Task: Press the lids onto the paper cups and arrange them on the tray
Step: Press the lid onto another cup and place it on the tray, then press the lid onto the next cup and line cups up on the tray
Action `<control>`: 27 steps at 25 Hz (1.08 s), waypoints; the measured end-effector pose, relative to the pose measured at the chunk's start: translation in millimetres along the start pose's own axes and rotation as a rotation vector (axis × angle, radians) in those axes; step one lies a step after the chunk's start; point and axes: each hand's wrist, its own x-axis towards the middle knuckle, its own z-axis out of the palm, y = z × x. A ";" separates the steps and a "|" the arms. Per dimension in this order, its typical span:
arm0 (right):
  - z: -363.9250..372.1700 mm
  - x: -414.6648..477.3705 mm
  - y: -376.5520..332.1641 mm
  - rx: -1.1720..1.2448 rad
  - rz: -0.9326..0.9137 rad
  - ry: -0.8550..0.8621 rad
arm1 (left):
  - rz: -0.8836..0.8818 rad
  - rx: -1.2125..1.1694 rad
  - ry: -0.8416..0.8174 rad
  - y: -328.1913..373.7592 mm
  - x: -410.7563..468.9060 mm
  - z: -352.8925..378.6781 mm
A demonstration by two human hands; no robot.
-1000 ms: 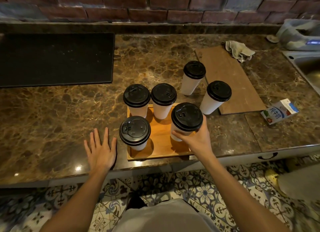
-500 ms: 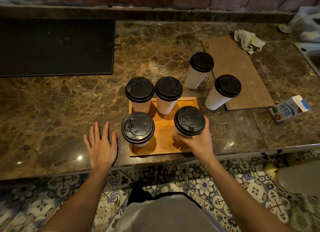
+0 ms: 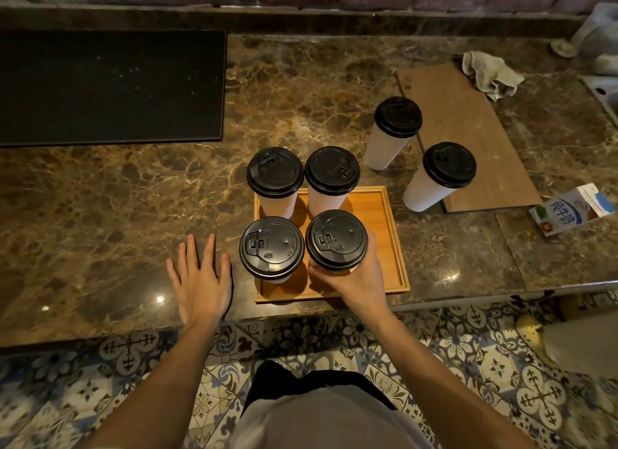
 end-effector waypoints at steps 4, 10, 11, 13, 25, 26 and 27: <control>-3.0 0.9 -5.3 -0.007 0.013 -0.079 | 0.003 -0.010 -0.004 0.5 0.3 -0.9; -62.5 24.8 -24.6 0.001 0.023 -0.104 | 0.008 -0.030 0.013 1.6 -0.4 -2.4; -68.0 36.0 -27.6 0.041 0.014 -0.002 | 0.009 -0.032 0.014 2.5 -0.9 -2.8; -71.6 63.2 -32.1 0.120 0.030 0.118 | 0.011 -0.031 0.012 3.9 -1.2 -4.3; -46.2 189.7 -15.6 0.169 0.252 0.347 | -0.018 0.009 -0.041 12.5 1.9 -14.6; -45.2 197.7 -16.6 0.168 0.232 0.390 | -0.019 0.018 -0.052 12.4 2.6 -14.9; -44.2 205.1 -16.6 0.171 0.224 0.431 | -0.022 0.023 -0.065 12.7 3.2 -15.0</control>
